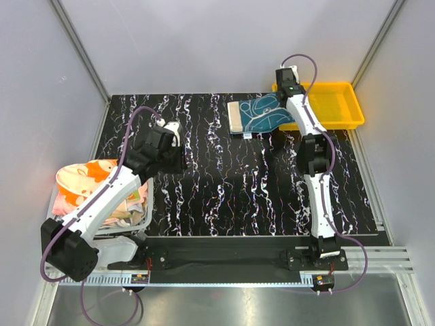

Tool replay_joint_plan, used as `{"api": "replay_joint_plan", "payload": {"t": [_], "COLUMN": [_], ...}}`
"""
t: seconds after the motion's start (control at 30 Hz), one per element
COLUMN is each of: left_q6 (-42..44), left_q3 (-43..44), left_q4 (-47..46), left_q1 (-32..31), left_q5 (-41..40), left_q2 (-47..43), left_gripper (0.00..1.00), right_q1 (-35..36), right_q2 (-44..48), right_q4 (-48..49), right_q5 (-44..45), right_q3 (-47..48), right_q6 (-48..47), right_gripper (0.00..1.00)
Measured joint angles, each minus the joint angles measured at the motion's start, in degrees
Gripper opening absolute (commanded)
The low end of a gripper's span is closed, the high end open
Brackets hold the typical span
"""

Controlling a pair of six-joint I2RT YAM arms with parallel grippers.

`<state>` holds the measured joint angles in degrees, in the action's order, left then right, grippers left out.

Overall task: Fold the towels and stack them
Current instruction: Neatly place the folded towel into the bin

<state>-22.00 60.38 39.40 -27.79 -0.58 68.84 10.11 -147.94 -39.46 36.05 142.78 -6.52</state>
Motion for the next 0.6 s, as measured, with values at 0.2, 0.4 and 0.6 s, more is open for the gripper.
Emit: {"api": "replay_joint_plan", "payload": {"t": [0.2,0.4,0.6], "left_q6": [0.87,1.05,1.03], "left_q3": [0.0,-0.04,-1.01], "left_q4": [-0.09,-0.55,-1.79], "left_q1": [0.85,2.03,3.17], "left_q5": [0.2,2.29,4.68], "left_q2": [1.22,1.77,1.79], "left_gripper": [0.34,0.33,0.32], "right_q1": [-3.91,-7.19,-10.47], "right_q2": [0.46,0.44,0.37], "right_q4": [4.13,8.76,12.63], "right_q5": [-0.2,-0.59,-1.55], "right_q3": [1.6,2.34,2.38], "right_q6": [-3.72,-7.02,-10.03], "right_gripper": [0.0,0.0,0.0]}}
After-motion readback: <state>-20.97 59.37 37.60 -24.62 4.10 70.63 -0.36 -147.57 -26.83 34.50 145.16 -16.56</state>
